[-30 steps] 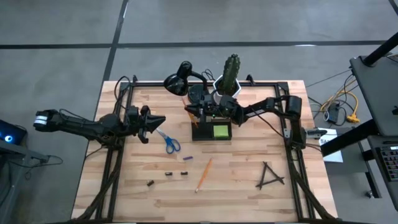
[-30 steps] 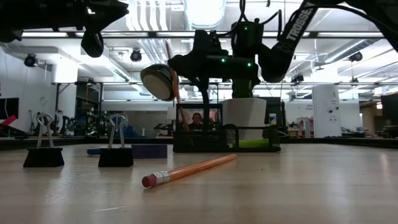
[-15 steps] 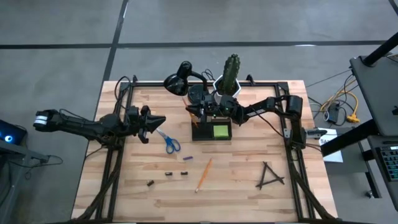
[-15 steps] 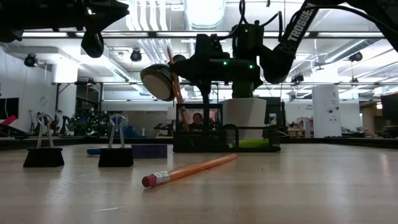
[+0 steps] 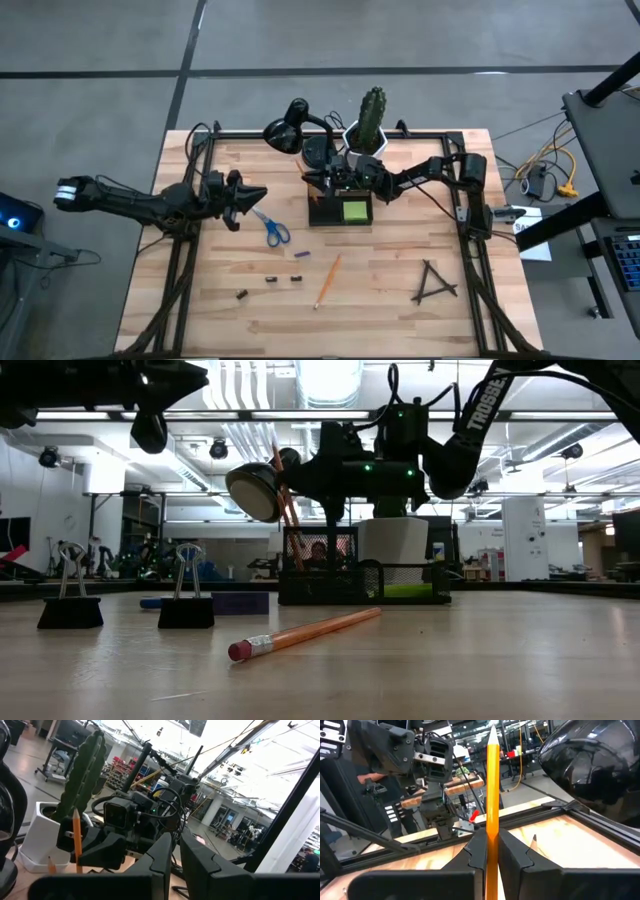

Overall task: Pick and place office supplies into organizer
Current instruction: Put the yellow pencil into the desk organizer

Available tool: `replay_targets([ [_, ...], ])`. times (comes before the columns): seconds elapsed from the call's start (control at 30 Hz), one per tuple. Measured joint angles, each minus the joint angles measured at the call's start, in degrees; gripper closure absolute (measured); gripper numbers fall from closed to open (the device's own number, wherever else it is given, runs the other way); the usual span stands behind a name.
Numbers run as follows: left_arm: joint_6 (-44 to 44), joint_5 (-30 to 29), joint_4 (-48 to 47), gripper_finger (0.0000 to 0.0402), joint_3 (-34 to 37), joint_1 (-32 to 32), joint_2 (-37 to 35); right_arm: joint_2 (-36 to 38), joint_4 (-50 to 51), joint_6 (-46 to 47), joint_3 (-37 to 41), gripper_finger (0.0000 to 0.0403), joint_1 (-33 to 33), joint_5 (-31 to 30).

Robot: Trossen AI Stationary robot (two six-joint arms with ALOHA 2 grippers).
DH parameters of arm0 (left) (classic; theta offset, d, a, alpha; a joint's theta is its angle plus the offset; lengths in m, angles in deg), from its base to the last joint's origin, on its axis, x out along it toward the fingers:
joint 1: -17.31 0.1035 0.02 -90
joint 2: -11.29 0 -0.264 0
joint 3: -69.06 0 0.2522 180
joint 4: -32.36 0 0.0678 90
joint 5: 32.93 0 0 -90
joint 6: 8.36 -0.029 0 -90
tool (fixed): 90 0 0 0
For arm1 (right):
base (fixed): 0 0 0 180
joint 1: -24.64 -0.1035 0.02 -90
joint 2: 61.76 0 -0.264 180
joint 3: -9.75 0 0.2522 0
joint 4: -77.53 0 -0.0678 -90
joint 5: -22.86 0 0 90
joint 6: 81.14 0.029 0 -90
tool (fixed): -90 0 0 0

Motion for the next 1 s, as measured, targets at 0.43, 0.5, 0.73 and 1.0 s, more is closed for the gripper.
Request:
replay_targets([
  [0.43,0.0,0.0,0.0,0.0378,0.0,0.0,0.1,-0.2,4.3,-1.1,0.1,0.0385,-0.7,0.0],
  [0.5,0.0,0.0,0.1,0.0378,0.0,0.0,0.2,-0.2,5.3,-1.5,0.2,0.0385,-0.7,0.0],
  [0.73,0.0,0.0,0.0,0.0378,0.0,0.0,0.5,-0.2,5.2,-1.6,1.1,0.0385,-0.7,-0.1],
  [1.0,0.0,0.0,0.0,0.0378,0.0,0.0,0.4,-0.2,0.8,0.1,3.7,0.0385,-0.7,-2.0],
])
